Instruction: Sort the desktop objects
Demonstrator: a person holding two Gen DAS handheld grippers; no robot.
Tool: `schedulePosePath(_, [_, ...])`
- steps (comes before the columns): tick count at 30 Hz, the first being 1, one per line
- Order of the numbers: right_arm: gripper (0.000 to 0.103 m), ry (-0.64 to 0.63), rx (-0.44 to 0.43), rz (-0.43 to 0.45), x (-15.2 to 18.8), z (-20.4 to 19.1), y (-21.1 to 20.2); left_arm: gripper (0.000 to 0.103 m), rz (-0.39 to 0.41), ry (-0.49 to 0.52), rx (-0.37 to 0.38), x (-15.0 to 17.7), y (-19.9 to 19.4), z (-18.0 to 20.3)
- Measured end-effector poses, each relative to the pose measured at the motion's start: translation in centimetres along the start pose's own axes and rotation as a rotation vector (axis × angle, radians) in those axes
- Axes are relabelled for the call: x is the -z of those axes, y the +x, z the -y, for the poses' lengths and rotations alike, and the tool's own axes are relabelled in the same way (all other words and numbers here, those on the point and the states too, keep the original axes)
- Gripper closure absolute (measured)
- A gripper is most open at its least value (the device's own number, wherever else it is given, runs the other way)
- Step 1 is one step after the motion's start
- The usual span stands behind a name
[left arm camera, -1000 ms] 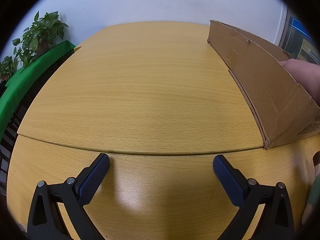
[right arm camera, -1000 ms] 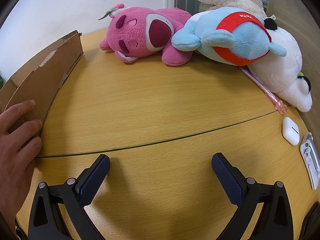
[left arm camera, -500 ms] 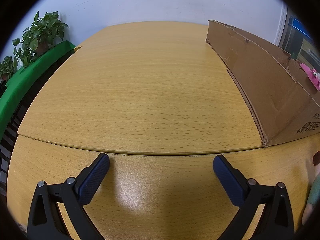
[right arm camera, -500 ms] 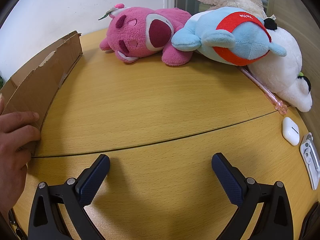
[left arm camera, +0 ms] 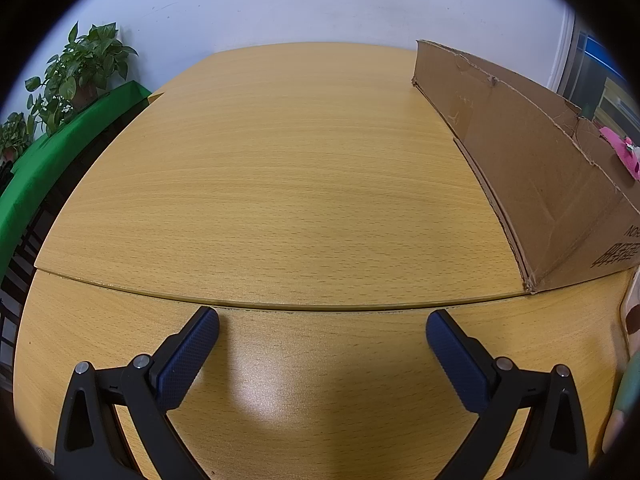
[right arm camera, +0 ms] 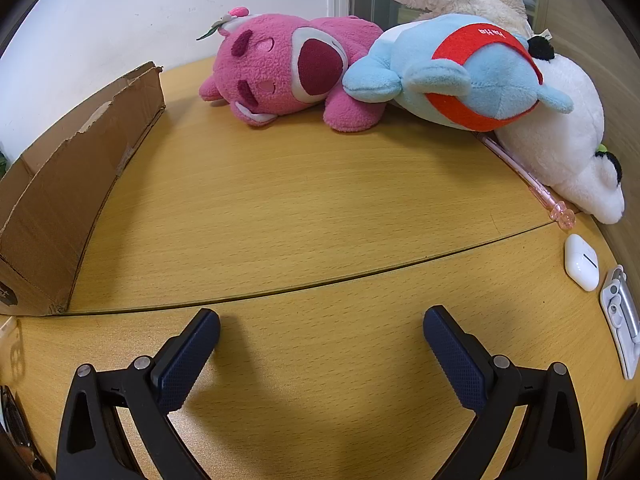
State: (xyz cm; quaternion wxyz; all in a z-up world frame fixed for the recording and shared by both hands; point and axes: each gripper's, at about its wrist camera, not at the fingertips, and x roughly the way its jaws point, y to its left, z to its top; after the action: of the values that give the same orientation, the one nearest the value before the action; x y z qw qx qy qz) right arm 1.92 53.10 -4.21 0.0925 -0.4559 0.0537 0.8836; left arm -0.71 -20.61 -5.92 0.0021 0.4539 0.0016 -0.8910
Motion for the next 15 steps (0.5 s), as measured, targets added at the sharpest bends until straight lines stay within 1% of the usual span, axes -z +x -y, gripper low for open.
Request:
schedulePosePath(12, [0.000,0.000,0.000,0.000,-0.02,-0.06,0.13,0.000,0.000,0.000,0.001,0.01,0.01,-0.03])
schedulePosePath(15, [0.000,0.000,0.000,0.000,0.03,-0.04,0.15,0.000,-0.001,0.012,0.012,0.01,-0.07,-0.16])
